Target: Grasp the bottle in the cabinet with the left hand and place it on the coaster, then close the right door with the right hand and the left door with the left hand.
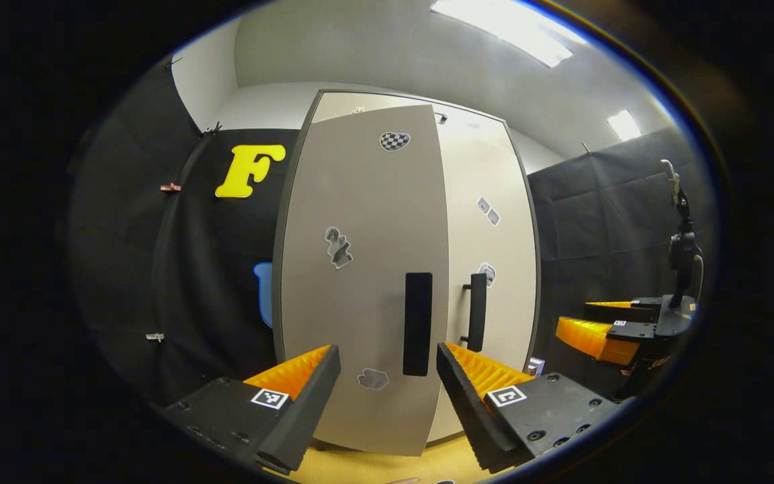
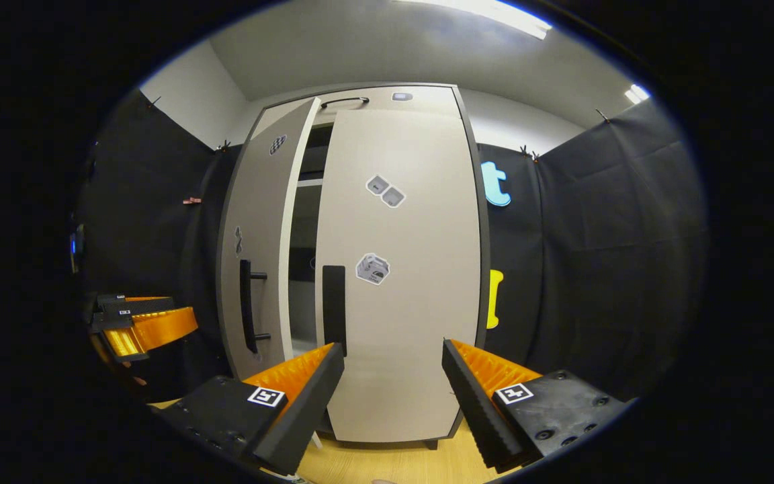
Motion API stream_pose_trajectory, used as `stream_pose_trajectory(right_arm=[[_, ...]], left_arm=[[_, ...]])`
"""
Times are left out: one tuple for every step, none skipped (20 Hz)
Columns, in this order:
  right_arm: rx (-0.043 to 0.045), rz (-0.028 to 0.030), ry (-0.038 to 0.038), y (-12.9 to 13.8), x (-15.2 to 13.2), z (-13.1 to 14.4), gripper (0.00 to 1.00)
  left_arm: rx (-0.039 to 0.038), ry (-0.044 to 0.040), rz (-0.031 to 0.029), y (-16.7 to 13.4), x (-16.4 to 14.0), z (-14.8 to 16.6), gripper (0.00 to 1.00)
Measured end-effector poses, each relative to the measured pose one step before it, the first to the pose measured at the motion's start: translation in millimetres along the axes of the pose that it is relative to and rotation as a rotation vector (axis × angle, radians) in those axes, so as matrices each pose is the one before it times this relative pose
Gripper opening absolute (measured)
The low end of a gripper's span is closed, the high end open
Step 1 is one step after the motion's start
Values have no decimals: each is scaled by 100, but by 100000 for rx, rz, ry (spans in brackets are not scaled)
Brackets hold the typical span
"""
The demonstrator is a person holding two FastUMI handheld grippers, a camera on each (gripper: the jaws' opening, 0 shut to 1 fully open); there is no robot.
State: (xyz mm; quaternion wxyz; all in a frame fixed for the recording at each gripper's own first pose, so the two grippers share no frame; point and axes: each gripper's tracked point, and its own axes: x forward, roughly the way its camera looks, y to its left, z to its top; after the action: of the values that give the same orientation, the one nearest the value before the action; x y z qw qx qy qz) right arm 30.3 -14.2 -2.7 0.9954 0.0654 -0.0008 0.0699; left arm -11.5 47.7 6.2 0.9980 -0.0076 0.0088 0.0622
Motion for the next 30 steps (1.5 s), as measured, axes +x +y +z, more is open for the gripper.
stream_pose_trajectory(right_arm=[[206,-65,1110,-28,62,-273,98],[-71,204,1333,45,24,-261,98],[-133,-4,765,-64,149,-252,98],[-85,-100,507,-50,74,-133,98],[365,-160,57,-40,73,-77,98],[610,188,-116,94,11,51,98],[602,226,-233,110,110,119,98],[253,-274,-437,-68,90,137,98],[-231,-520,-510,-120,-38,113,98],[-596,-383,-699,-73,-21,156,98],[-739,-325,-550,-21,-29,86,98],[-632,-234,-268,18,-2,21,98],[-879,-516,-263,-34,-33,-4,98],[-812,-355,-234,-43,-21,50,98],[-699,-233,-183,-29,34,19,98],[-300,-308,-190,-37,23,2,98],[31,-320,-176,-39,47,-2,98],[462,170,-111,95,-1,116,98],[709,73,-132,18,80,72,98],[556,97,53,17,49,32,98],[222,-232,-218,-101,86,-21,98],[-313,-500,-459,-169,76,202,98],[-629,-129,-581,-61,49,165,98],[-832,267,-449,-4,200,33,98],[-1009,672,-125,131,202,-14,98],[-1082,993,-216,235,310,28,98],[-908,1604,-435,402,318,71,98],[-441,2054,-328,479,250,164,98],[-160,2007,-76,610,325,73,98],[118,1894,-188,623,240,79,98]], left_arm=[[5,144,-258,-102,-32,-32,92],[65,110,-167,-47,-32,1,92],[192,135,-217,-94,27,-72,92],[231,25,23,18,24,77,92],[199,71,72,3,-36,-23,92],[34,44,144,112,14,-5,92],[-111,148,126,74,9,-115,92],[-233,257,141,32,8,-61,92],[-227,261,8,-7,-100,-85,92],[-211,212,165,71,26,-16,92],[-123,202,33,13,1,-69,92],[-48,143,61,-23,9,4,92],[90,131,67,20,-7,1,92],[207,81,24,-21,16,54,92],[203,65,-95,-21,76,0,92],[133,1,-97,-46,37,42,92],[144,-25,-108,-51,25,-48,92],[72,33,-82,-84,17,-11,92],[-60,10,-7,-45,-39,-70,92],[-265,77,42,-19,129,16,92],[-321,228,134,-23,122,-6,92],[-108,286,306,10,70,29,92],[289,308,564,41,-91,-67,92],[822,298,1015,167,-109,121,92],[1357,263,1312,224,-231,114,92],[1553,-225,1642,379,-273,163,92],[1270,-648,1711,356,-375,95,92],[608,-699,1345,240,-320,171,92],[35,-402,1043,187,-351,-59,92],[-296,-102,998,237,-271,-12,92]])
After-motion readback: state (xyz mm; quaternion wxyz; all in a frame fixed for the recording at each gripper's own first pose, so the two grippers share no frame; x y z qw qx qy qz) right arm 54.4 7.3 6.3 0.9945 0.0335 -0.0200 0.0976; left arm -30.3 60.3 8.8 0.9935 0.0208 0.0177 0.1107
